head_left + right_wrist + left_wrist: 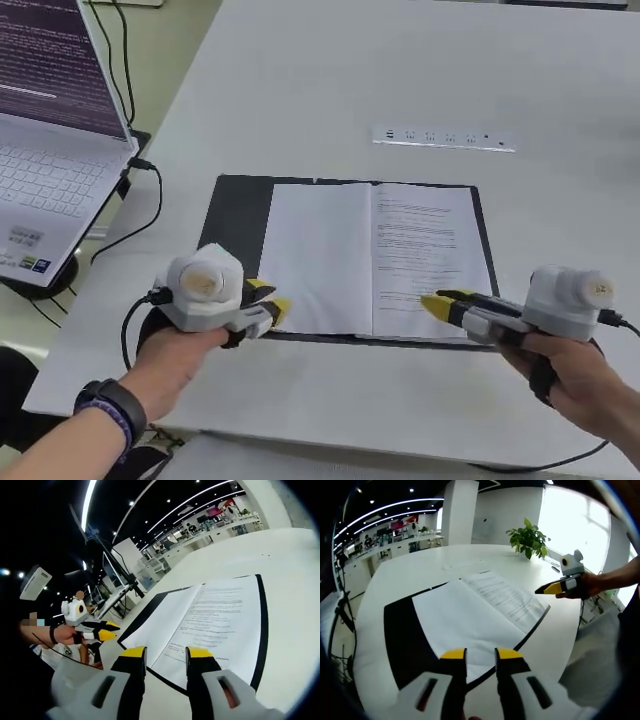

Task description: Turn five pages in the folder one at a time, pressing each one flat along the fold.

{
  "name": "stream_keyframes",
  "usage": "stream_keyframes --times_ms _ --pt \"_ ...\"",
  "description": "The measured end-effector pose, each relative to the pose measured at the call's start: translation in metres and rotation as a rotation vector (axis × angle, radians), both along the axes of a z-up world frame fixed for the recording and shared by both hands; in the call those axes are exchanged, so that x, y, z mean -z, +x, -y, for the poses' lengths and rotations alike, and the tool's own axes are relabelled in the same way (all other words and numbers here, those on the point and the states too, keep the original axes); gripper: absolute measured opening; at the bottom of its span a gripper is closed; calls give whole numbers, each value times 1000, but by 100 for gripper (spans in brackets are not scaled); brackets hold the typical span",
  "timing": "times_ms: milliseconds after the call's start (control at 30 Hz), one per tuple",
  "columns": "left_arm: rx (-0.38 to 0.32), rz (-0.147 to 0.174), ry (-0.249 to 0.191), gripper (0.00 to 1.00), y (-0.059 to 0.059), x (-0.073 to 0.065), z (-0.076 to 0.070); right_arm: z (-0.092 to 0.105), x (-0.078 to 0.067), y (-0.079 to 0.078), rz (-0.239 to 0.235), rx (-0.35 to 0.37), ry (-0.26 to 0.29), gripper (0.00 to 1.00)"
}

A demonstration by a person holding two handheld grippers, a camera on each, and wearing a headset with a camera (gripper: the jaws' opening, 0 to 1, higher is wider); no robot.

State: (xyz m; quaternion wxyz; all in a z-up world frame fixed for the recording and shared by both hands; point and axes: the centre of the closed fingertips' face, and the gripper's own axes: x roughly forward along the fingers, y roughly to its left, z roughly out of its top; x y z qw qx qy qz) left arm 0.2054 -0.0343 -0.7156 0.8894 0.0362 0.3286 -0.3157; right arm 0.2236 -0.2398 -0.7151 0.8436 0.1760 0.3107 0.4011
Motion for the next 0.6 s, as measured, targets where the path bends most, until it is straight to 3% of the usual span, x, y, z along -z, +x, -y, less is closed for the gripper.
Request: stream_keyframes --times_ms 267,433,600 --pt "6 21 3 26 -2 -16 -2 33 -26 0 66 66 -35 37" --pt "-2 46 -1 31 -2 -33 -6 51 -35 0 91 107 -53 41" --pt "-16 60 -1 35 -3 -40 -15 65 -40 -5 111 120 -84 45"
